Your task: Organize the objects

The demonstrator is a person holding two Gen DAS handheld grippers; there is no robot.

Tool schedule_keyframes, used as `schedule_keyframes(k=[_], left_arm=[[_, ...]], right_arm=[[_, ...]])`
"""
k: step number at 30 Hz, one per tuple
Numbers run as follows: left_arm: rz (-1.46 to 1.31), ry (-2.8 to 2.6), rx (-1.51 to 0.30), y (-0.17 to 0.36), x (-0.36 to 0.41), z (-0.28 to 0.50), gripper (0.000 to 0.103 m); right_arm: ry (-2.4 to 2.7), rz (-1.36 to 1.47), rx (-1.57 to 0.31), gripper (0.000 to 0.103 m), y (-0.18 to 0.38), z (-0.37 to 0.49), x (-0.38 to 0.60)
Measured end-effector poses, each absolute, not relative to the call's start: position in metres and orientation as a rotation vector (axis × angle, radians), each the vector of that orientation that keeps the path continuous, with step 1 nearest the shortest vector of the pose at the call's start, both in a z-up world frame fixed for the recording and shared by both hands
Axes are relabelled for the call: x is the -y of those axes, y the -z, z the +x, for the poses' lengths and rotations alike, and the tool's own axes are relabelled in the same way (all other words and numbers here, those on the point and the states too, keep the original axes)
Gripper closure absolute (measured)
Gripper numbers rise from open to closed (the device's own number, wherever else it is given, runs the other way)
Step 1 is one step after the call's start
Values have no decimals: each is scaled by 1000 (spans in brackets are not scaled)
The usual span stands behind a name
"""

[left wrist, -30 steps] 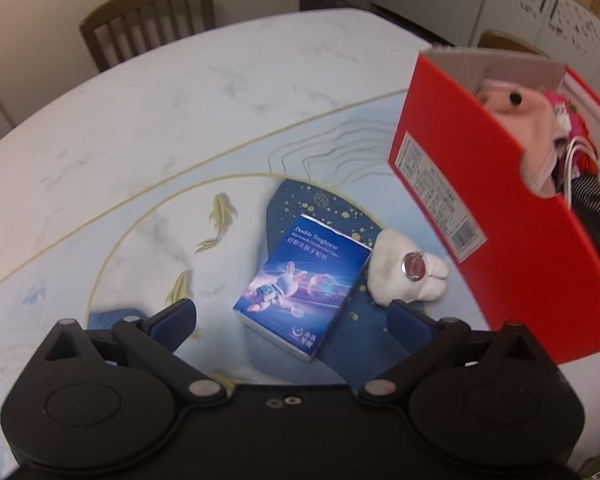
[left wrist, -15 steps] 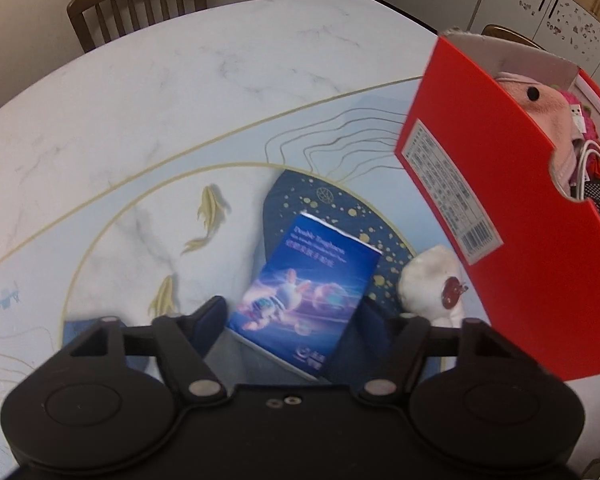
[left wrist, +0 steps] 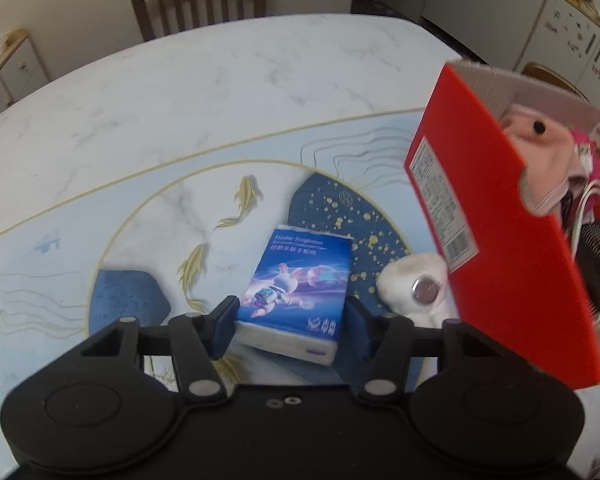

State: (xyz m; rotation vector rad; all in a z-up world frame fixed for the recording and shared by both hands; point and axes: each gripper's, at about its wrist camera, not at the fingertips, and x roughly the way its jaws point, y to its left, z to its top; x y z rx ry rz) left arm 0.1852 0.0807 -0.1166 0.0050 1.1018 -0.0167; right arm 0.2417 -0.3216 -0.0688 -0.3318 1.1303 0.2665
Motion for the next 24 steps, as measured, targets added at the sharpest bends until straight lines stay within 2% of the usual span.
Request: schedule_keyframes(k=[11,24], left_arm=[[-36,19,-986,63,-66,174,55],[-97,-11,-1003,69,-77,166,57]], right_arm=[[-302,-327,-1114,94,68,241,325],[-315,-329,-1110,94,68,239,327]])
